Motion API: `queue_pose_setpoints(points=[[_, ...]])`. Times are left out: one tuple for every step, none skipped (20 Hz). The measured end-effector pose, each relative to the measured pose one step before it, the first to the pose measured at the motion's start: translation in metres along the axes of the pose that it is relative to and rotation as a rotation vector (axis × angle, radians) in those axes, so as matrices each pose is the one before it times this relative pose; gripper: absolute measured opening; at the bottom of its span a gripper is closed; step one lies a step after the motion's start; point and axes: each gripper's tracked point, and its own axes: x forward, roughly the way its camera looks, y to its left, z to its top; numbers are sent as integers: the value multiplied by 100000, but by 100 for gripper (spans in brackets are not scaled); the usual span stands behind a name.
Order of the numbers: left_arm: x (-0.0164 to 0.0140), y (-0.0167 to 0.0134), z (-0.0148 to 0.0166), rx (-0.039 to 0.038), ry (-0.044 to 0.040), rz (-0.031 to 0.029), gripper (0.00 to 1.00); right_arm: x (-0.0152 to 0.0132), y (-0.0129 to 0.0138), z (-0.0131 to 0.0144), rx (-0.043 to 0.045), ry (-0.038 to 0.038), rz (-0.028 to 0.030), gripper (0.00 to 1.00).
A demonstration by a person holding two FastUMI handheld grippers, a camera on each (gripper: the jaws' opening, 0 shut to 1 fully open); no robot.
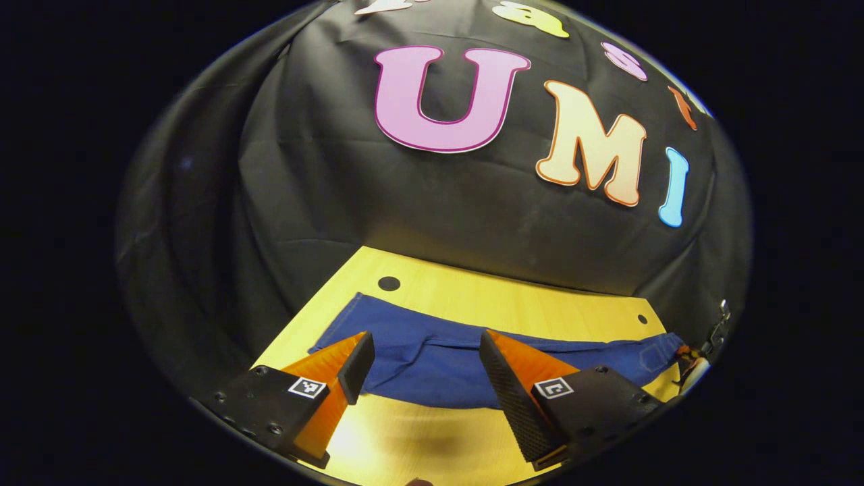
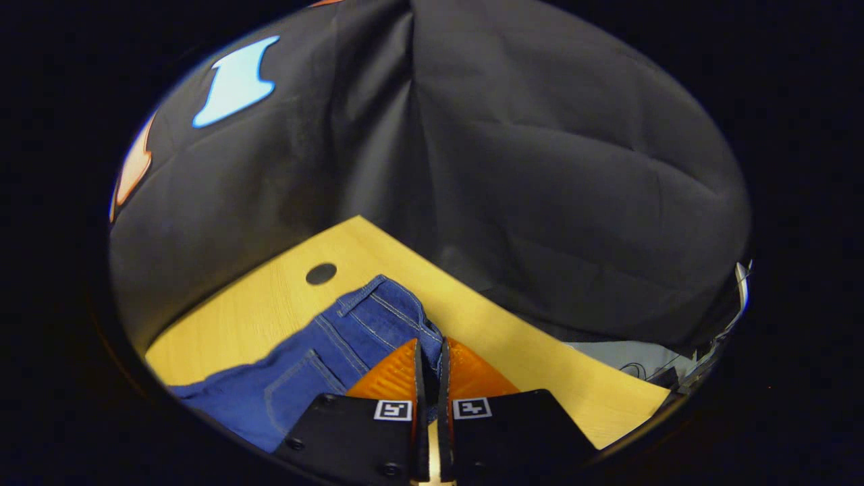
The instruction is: Grasp the waist and the cuffs of the jeans and fold them to make the two legs overlap; first hold the waist and fold one-third of the jeans toward the cuffs, then hold the cuffs and fold the remaining one-third in the same direction to finish folding.
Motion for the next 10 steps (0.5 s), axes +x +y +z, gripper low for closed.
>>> queue_pose_setpoints(points=[[-227, 321, -189, 410, 497, 144, 96, -765, 471, 556, 490, -2290, 2607, 8], [-20, 570, -400, 710, 760, 325, 96, -1282, 1160, 960, -142, -2779, 3199, 7], [23, 315, -370, 734, 1104, 412, 96, -1936, 527, 1694, -561, -3130, 3657, 8], [316, 292, -356, 397, 919, 95, 96, -1707, 985, 1333, -974, -2716, 4068, 7], [164, 192, -293, -22, 938, -320, 96, -2256, 1093, 1609, -1051, -3395, 4303, 7], [164, 96, -213, -339, 960, -488, 96, -1632, 1376, 1012, -1770, -1775, 3936, 8], [151, 206, -253, -565, 782, -509, 96, -1301, 1342, 195, -1145, -2404, 4659, 7], [272, 171, -95, -536, 362, -390, 96, -2092, 603, 306, -1703, -1553, 3998, 7], [231, 185, -134, -545, 324, -474, 96, -1695, 1041, 651, -805, -2210, 4598, 8], [148, 180, -178, -571, 384, -537, 96, -1795, 816, 919, -1540, -2180, 3642, 8]])
